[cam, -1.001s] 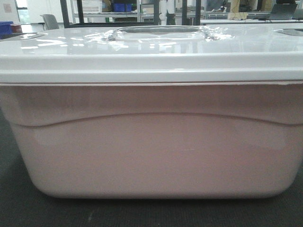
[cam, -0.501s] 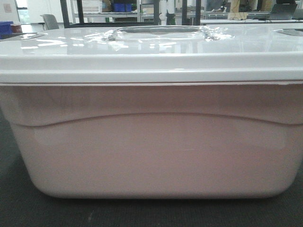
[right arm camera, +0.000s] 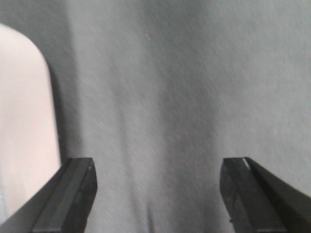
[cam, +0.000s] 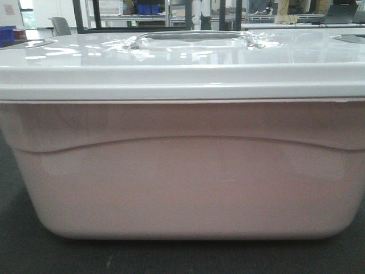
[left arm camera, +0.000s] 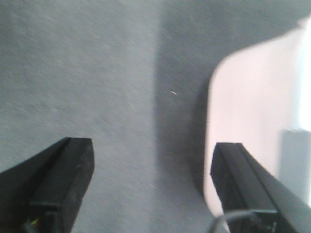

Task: Grab white bin and place on right shelf
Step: 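Close both grippers on the grey end handles of the bin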

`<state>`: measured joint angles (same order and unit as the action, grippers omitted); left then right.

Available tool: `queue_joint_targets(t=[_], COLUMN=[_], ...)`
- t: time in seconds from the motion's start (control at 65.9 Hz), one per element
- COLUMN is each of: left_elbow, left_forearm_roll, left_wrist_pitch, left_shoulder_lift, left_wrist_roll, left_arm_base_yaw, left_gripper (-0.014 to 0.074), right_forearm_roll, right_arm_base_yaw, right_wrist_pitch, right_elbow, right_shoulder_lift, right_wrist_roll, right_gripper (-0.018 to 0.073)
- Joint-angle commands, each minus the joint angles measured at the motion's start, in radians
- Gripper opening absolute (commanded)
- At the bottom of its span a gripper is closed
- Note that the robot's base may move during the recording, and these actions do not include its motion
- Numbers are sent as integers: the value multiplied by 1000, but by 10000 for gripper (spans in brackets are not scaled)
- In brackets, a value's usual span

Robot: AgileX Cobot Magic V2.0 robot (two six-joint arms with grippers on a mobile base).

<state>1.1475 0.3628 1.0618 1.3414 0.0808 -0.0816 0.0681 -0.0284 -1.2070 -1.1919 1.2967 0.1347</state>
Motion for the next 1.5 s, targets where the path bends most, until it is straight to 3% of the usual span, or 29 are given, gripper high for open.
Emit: queue_joint_targets(t=[0.0, 0.152, 0.288, 0.516, 0.576, 0.713, 0.865, 1.092, 1.487], left_elbow=[83, 212, 282, 233, 192, 55, -81, -202, -210], left_forearm_roll=[51, 61, 147, 371, 464, 678, 801, 878, 881], left_wrist_pitch=[-14, 26, 62, 74, 104, 130, 165, 187, 213], left_shoulder_lift=[-31, -33, -33, -30, -27, -26, -26, -22, -22], left_wrist_roll=[5, 15, 32, 157, 221, 372, 496, 584, 584], left_arm_base_yaw=[0, 0, 7, 72, 108, 182, 237, 245, 243], left_gripper=[402, 375, 375, 375, 375, 375, 375, 375, 375], right_forearm_roll=[8, 75, 259, 606, 677, 728, 864, 890, 924], right_arm_base_yaw=[19, 54, 118, 282, 296, 295, 295, 295, 287], right_wrist_pitch=[39, 0, -38, -129, -128, -128, -128, -128, -128], right_elbow=[-83, -193, -231, -225, -203, -98, 23, 112, 186], right_shoulder_lift=[-21, -21, -20, 36, 45, 45, 42, 42, 13], right_wrist_roll=[-22, -94, -219, -395, -430, -481, -582, -619, -619], right_gripper=[620, 620, 620, 620, 620, 620, 620, 620, 620])
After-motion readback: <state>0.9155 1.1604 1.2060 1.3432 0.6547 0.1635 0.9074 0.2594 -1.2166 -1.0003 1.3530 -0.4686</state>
